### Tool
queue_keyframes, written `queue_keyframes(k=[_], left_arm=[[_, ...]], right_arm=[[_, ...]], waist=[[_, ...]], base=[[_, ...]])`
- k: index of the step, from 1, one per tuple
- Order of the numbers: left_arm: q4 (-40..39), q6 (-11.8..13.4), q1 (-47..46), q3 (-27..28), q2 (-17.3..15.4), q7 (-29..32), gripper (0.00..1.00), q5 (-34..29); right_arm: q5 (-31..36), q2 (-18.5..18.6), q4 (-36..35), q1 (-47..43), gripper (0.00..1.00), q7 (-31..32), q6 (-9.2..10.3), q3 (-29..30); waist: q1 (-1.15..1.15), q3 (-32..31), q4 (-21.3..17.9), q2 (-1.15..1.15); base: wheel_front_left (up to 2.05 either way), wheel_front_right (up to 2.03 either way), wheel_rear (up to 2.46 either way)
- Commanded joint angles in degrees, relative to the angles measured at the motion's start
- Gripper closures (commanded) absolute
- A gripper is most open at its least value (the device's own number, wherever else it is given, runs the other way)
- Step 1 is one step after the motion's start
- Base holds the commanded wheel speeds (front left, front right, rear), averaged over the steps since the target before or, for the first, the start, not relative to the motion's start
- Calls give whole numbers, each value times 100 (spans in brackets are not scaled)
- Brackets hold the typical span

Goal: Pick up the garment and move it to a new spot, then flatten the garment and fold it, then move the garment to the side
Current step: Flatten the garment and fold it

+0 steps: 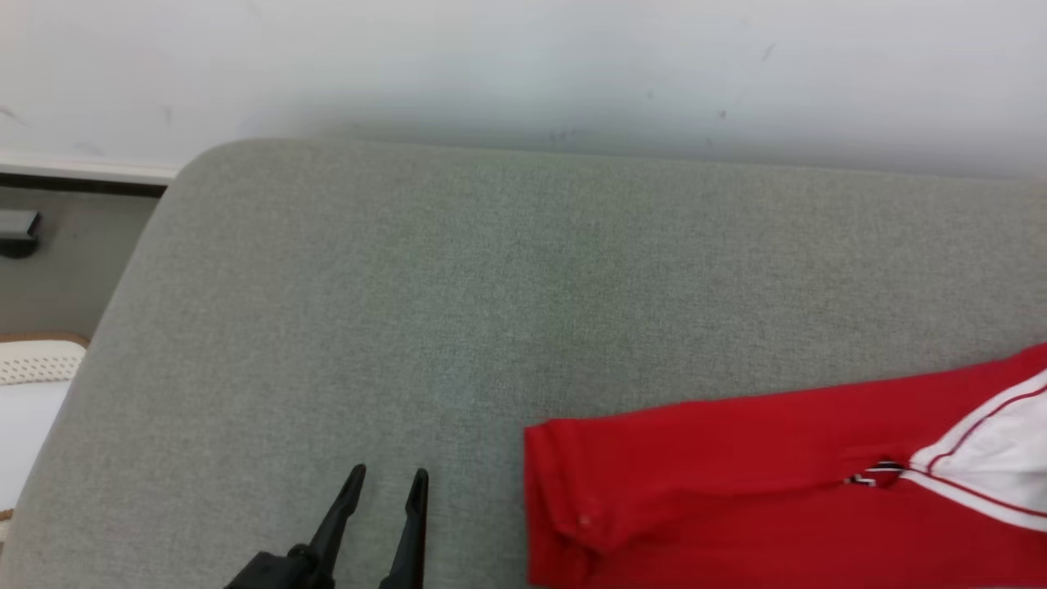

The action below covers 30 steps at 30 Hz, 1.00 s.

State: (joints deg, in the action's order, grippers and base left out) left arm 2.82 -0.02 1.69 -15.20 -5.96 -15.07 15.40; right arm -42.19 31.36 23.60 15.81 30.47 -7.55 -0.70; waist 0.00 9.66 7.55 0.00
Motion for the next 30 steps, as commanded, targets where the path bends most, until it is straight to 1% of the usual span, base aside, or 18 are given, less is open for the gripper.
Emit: queue_keyframes(k=[1,5,8,11,15,20,22,24,25,27,30], left_arm=[[34,-26,89,58,27,-10,0,-41],[138,-99,278,217,121,-10,0,-67],[199,-135,452,313,190,-10,0,-60],[238,-162,596,364,239,-10,0,-69],[256,-177,660,386,274,-10,0,-73],[283,-202,572,374,289,-10,0,-38],[316,-219,527,351,294,-10,0,-13],[331,-206,445,292,295,-10,0,43],[331,-206,445,292,295,-10,0,43],[345,-189,356,219,295,-10,0,126],[386,-145,276,114,294,-10,0,215]], right_arm=[[-40,116,5,-68,100,-63,16,104],[-121,374,4,-220,100,-107,16,423],[-171,509,-170,-416,100,-10,16,527],[-248,617,-560,-595,100,141,15,508],[-262,574,-1270,-779,100,358,15,275],[-85,164,-2094,-734,100,724,13,-268],[34,-126,-2290,-636,100,834,12,-535],[237,-491,-2334,-545,100,831,13,-717],[237,-491,-2334,-545,100,831,13,-717],[393,-908,-2300,-489,100,812,13,-930],[672,-1562,-2071,-420,100,635,12,-1169]], waist=[[0,-119,-30,0],[0,-386,-58,0],[0,-591,-74,0],[0,-735,-89,0],[0,-783,-110,0],[0,-686,-126,0],[0,-638,-131,0],[0,-573,-112,0],[0,-573,-112,0],[0,-501,-76,0],[0,-461,-23,0]], base=[[0,0,0],[0,0,0],[0,0,0],[0,0,0],[0,0,0],[0,0,0],[0,0,0],[0,0,0],[0,0,0],[0,0,0],[0,0,0]])
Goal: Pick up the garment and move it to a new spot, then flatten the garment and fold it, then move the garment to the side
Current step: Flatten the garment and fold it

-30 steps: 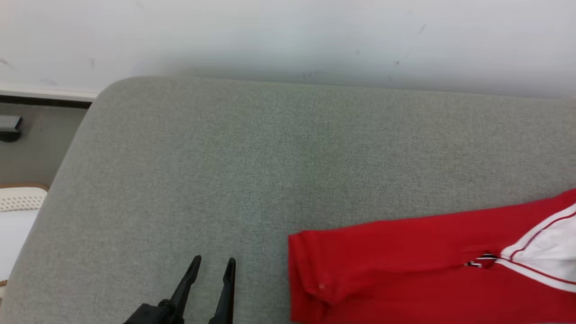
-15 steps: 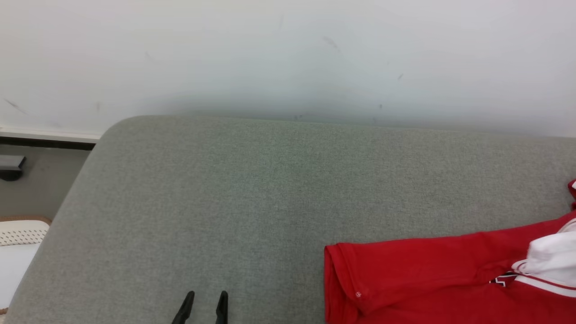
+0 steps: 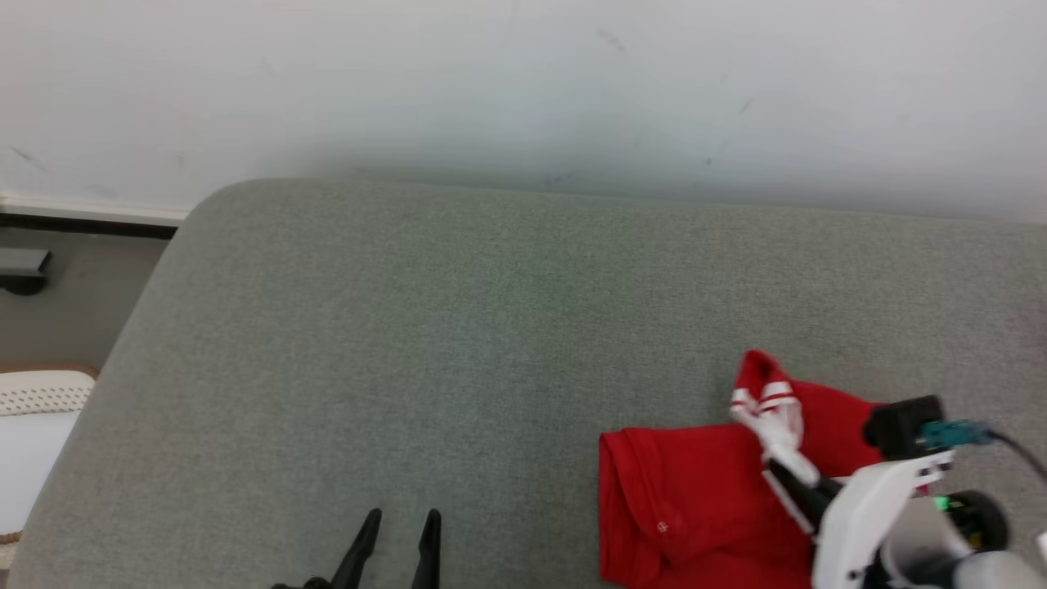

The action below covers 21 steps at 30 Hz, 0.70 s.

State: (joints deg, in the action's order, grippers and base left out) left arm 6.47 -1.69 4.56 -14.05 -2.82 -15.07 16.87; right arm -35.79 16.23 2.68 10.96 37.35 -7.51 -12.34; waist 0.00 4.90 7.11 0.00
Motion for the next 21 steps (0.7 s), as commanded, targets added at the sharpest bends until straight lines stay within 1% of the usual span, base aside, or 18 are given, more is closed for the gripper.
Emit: queue_keyframes(k=[1,4,7,13,19,20,21], left_arm=[[29,27,-35,-36,-20,-10,0,66],[81,79,-74,-92,-20,-10,0,121],[135,99,-80,-144,-20,-10,0,165],[202,107,-79,-151,-19,-10,0,166],[272,104,-79,-162,-19,-10,0,129],[283,101,-76,-159,-19,-10,0,119],[294,97,-72,-155,-19,-10,0,112]], right_arm=[[117,-259,138,72,100,-135,8,-40],[361,-789,504,69,100,-371,8,-175],[452,-1071,806,54,100,-599,8,-301],[597,-1286,1284,196,100,-1008,8,-394],[374,-1333,1594,352,99,-1301,7,-617],[295,-1334,1638,376,83,-1349,7,-694],[182,-1336,1670,403,65,-1407,7,-767]], waist=[[0,26,39,0],[0,36,87,0],[0,23,136,0],[0,4,169,0],[0,0,139,0],[0,-6,127,0],[0,-7,114,0]], base=[[0,0,0],[0,0,0],[0,0,0],[0,0,0],[0,0,0],[0,0,0],[0,0,0]])
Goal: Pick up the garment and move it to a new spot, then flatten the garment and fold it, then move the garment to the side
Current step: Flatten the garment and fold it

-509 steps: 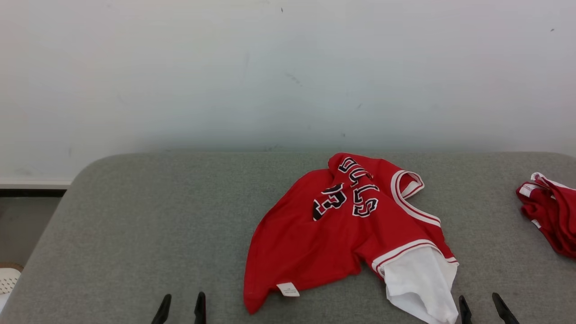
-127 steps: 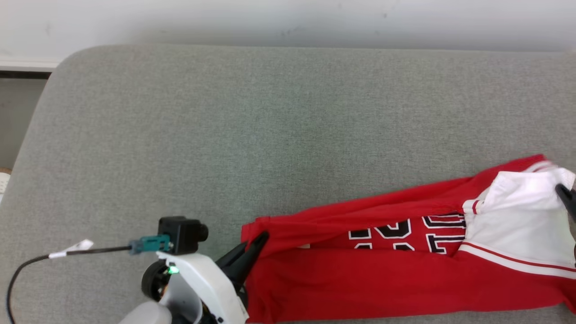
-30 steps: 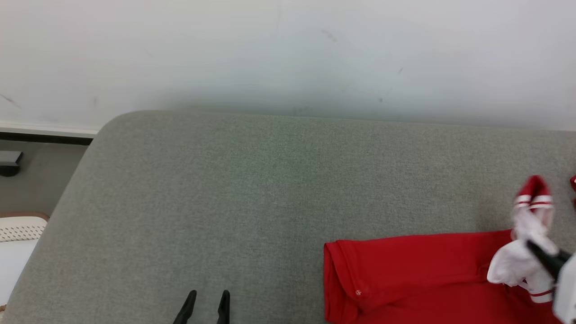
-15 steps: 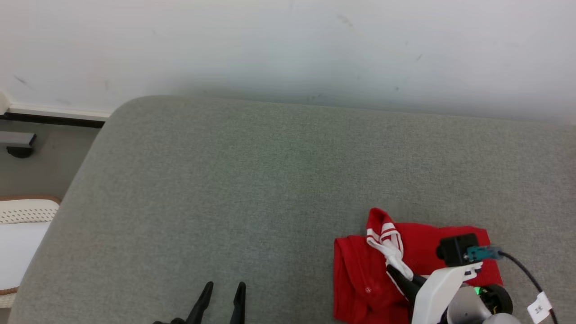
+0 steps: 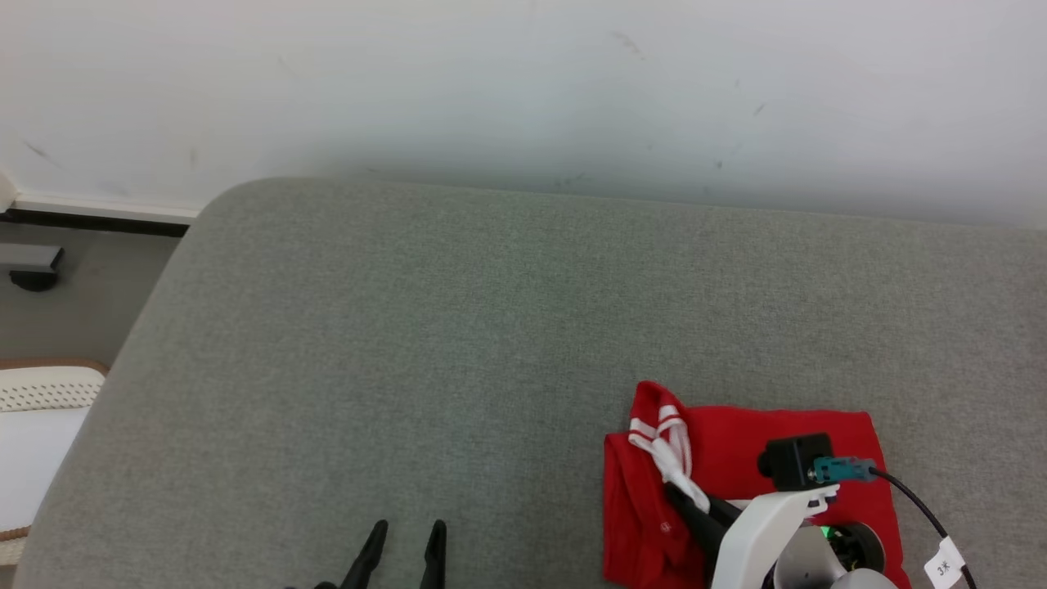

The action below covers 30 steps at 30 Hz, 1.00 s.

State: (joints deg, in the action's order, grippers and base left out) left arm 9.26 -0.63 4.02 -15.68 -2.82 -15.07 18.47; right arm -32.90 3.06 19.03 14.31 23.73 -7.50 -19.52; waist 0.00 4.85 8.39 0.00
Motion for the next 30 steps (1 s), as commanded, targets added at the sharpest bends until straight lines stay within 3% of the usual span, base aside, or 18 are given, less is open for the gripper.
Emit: queue_keyframes(k=[1,2,9,14,18,24,30], left_arm=[[28,-19,-13,7,-19,-10,0,-65],[41,-24,-10,13,-19,-10,0,-82],[121,-91,-66,151,-19,-10,0,-233],[150,-109,13,227,-19,-10,0,-252],[154,-109,118,279,-19,-10,0,-278],[105,-124,234,379,-19,-10,0,-364],[82,-170,230,512,-19,-10,0,-461]], right_arm=[[-211,-19,56,89,33,-103,6,-131],[-316,-17,58,117,0,-166,6,-222],[-838,-6,-42,267,0,-715,7,-642],[-912,-5,-409,162,0,-1112,7,-578],[-486,57,-796,-49,0,-1348,6,-224],[448,522,-1350,-447,0,-1809,7,458],[1185,986,-1223,-806,0,-2521,7,1098]], waist=[[0,-2,-26,0],[0,3,-46,0],[0,-43,-217,0],[0,-194,-348,0],[0,-332,-452,0],[0,-474,-646,0],[0,-520,-809,0]], base=[[0,0,0],[0,0,0],[0,0,0],[0,0,0],[0,0,0],[0,0,0],[0,0,0]])
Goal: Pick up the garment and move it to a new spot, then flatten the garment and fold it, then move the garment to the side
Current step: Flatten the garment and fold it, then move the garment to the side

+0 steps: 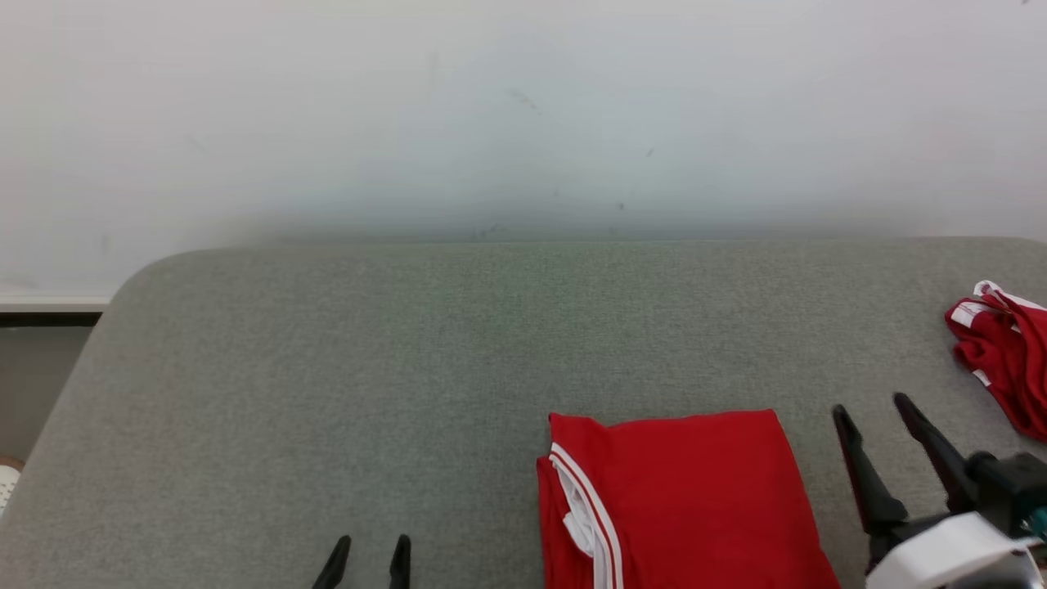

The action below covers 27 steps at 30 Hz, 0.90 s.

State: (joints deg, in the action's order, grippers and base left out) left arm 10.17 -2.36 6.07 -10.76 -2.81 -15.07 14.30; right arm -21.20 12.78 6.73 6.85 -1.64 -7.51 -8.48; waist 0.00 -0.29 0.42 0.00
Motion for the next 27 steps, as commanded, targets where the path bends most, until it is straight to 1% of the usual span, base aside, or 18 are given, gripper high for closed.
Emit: queue_keyframes(k=[1,6,10,13,17,27], left_arm=[[-9,0,24,42,-20,-10,0,-50],[1,-47,66,110,-20,-10,0,-122],[-4,-62,103,129,-20,-10,0,-121],[-26,-64,124,147,-20,-10,0,-113],[-46,-49,123,157,-20,-10,0,-100],[-117,-20,116,149,-20,-10,0,-54]], right_arm=[[85,79,64,-105,0,-150,8,33],[561,367,668,-338,0,-953,8,113],[553,280,1165,-416,0,-1230,8,257],[490,242,1354,-398,0,-1311,8,273],[426,257,1367,-342,0,-1350,8,302],[270,286,989,-435,0,-1350,8,391]], waist=[[0,-14,-36,0],[0,-43,-106,0],[0,-64,-132,0],[0,-56,-144,0],[0,-49,-136,0],[0,-36,-33,0]], base=[[0,0,0],[0,0,0],[0,0,0],[0,0,0],[0,0,0],[0,0,0]])
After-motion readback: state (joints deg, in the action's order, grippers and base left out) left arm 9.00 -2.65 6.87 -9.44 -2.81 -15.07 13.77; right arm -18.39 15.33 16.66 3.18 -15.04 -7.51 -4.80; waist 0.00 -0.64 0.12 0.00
